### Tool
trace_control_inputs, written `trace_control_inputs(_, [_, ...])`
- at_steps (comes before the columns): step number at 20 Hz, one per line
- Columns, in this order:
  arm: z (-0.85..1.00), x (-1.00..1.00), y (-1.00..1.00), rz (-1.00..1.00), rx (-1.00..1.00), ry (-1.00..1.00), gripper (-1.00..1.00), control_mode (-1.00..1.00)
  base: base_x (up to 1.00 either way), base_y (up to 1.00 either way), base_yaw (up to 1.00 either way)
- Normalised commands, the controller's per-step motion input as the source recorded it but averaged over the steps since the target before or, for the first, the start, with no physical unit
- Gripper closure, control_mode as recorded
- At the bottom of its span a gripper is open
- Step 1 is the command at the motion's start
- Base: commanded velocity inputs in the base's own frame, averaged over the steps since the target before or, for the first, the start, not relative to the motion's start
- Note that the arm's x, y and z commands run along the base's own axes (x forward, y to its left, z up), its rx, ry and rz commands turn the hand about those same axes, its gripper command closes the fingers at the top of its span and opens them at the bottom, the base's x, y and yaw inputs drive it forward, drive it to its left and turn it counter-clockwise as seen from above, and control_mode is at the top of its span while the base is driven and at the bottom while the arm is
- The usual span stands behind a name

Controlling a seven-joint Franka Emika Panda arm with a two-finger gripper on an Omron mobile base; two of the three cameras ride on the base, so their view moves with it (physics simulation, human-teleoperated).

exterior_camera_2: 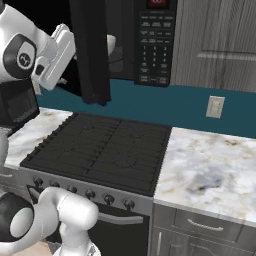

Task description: Pick the carrot from the sink and place it in the bowl. Then pick the bowl and place it in the microwave. Then close the microwave door and press the start button.

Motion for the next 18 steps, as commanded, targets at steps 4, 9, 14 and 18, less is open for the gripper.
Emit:
trace_control_inputs(4, [0.08, 1.00, -0.41, -0.10, 0.03, 0.00, -1.00, -1.00, 0.00, 0.00, 0.00])
trace_control_inputs(9, [0.01, 1.00, -0.30, -0.10, 0.03, 0.01, -1.00, -1.00, 0.00, 0.00, 0.00])
trace_control_inputs(14, [0.00, 0.93, -0.17, -0.09, 0.04, 0.04, -1.00, -1.00, 0.00, 0.00, 0.00])
trace_control_inputs(18, [-0.02, 0.74, -0.14, -0.07, 0.03, 0.04, -1.00, -1.00, 0.00, 0.00, 0.00])
